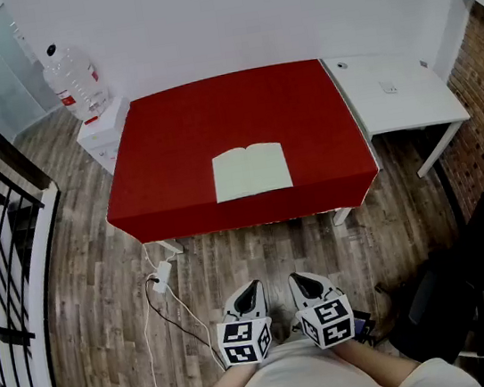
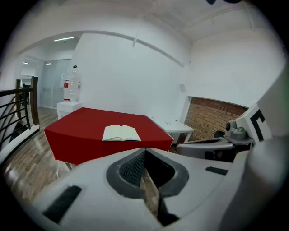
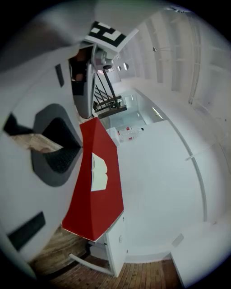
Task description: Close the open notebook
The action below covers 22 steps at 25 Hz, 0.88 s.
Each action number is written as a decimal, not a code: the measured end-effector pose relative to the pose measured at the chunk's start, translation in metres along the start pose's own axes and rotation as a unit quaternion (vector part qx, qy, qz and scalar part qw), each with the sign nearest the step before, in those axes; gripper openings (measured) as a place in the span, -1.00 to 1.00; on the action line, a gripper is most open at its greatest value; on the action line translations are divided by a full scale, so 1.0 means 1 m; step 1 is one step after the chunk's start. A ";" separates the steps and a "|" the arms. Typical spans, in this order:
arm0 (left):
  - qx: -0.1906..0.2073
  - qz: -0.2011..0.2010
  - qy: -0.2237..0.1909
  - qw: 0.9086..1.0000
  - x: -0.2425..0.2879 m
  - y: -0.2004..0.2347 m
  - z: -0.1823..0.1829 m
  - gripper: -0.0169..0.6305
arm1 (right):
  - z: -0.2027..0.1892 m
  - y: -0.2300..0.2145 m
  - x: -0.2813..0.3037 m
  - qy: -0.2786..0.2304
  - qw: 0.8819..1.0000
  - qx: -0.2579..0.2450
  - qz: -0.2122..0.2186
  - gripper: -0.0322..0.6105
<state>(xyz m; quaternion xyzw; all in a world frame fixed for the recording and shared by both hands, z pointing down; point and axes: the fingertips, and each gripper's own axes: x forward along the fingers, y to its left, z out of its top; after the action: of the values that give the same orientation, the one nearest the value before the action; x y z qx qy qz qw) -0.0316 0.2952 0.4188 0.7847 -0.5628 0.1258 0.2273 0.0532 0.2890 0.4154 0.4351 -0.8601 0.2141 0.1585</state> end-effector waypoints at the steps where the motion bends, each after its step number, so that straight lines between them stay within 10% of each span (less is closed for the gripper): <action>1: -0.002 0.002 -0.001 1.000 0.001 -0.003 -0.001 -0.93 | -0.001 -0.003 -0.002 0.000 1.000 -0.001 0.000 -0.89; 22: -0.014 0.012 0.000 1.000 0.066 0.022 0.024 -0.93 | 0.027 -0.049 0.060 0.007 1.000 -0.001 0.001 -0.88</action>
<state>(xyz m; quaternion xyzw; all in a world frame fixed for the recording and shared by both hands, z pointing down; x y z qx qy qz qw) -0.0319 0.2230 0.4329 0.7750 -0.5735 0.1208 0.2366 0.0567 0.2091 0.4311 0.4327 -0.8594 0.2162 0.1653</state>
